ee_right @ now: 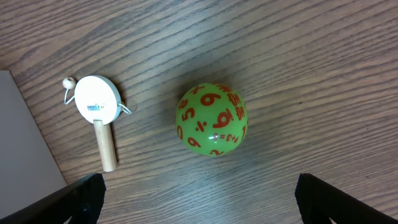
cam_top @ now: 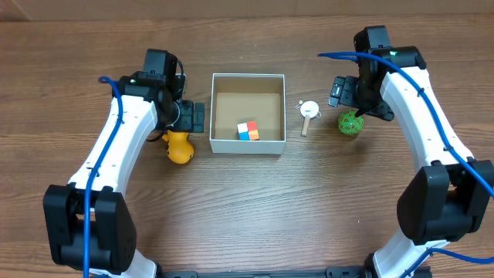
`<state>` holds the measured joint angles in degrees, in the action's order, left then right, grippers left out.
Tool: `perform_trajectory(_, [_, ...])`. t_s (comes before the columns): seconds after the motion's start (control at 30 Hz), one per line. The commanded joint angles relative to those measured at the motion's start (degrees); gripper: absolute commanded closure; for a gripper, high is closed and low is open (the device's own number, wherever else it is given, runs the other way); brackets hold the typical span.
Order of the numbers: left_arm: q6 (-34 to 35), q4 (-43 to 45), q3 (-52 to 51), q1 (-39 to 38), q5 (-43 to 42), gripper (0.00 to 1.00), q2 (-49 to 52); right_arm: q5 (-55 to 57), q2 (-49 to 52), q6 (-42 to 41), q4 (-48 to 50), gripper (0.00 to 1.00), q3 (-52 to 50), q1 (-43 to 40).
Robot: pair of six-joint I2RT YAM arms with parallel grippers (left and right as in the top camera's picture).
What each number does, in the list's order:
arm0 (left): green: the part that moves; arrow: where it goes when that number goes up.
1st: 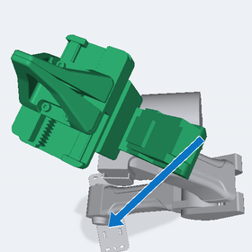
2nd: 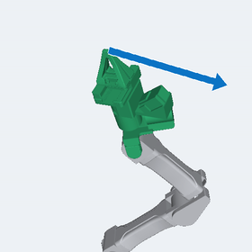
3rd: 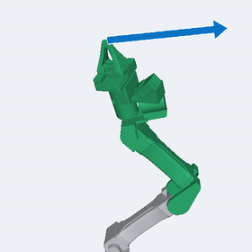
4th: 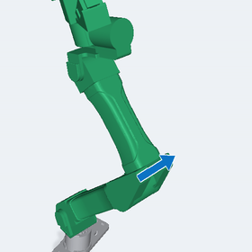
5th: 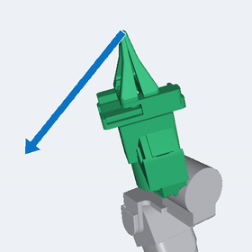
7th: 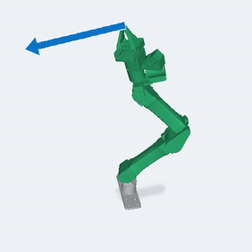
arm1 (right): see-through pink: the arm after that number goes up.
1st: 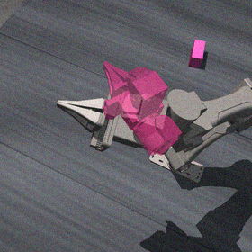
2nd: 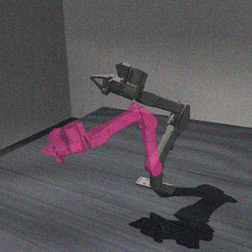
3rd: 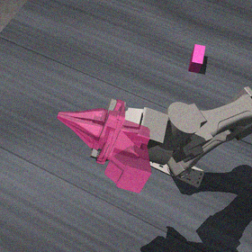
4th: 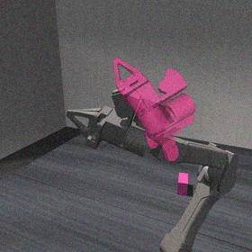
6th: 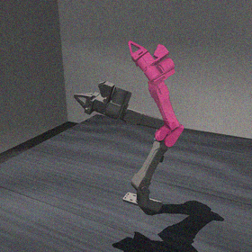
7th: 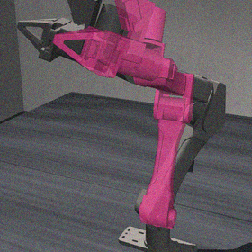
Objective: Pack container
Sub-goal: 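Move left gripper down onto the yellow plush toy and grasp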
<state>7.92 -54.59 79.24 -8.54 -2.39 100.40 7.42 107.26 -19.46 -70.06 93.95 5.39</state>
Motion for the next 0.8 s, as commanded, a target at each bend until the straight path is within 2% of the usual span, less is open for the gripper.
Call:
perform_trajectory(0.0, [4.81, 2.21, -3.58, 0.00, 3.06, 0.00, 0.57, -0.02, -0.44, -0.07, 0.20, 0.00, 0.17, 0.02])
perform_trajectory(0.23, [6.05, 9.18, -10.16, 0.00, 2.84, 0.00, 1.09, -0.02, -0.44, -0.07, 0.20, 0.00, 0.17, 0.02])
perform_trajectory(0.33, [6.05, 10.36, -10.25, 0.00, 2.82, 0.12, 1.68, -0.02, -0.44, -0.07, 0.20, 0.00, 0.17, 0.02])
perform_trajectory(0.43, [6.03, 11.89, -10.25, 0.04, 2.99, 0.07, 2.69, -0.02, -0.44, -0.07, 0.20, 0.00, 0.17, 0.02])
perform_trajectory(0.5, [6.03, 12.85, -10.25, 0.28, 2.82, 0.09, 4.09, -0.02, -0.44, -0.07, 0.20, 0.00, 0.17, 0.02])
perform_trajectory(0.6, [6.03, 12.98, -10.25, 0.37, 2.82, 0.23, 5.29, -0.02, -0.44, -0.07, 0.20, 0.00, 0.17, 0.02])
perform_trajectory(0.7, [5.79, 12.87, -10.25, 0.37, 2.99, 0.32, 5.68, -0.02, -0.44, -0.07, 0.20, 0.00, 0.17, 0.02])
perform_trajectory(0.73, [5.51, 12.87, -10.25, 0.37, 3.02, 0.41, 5.68, -0.02, -0.44, -0.07, 0.20, 0.00, 0.17, 0.02])
perform_trajectory(0.77, [5.33, 12.87, -10.23, 0.37, 3.02, 0.57, 5.66, -0.02, -0.44, -0.07, 0.20, 0.00, 0.17, 0.02])
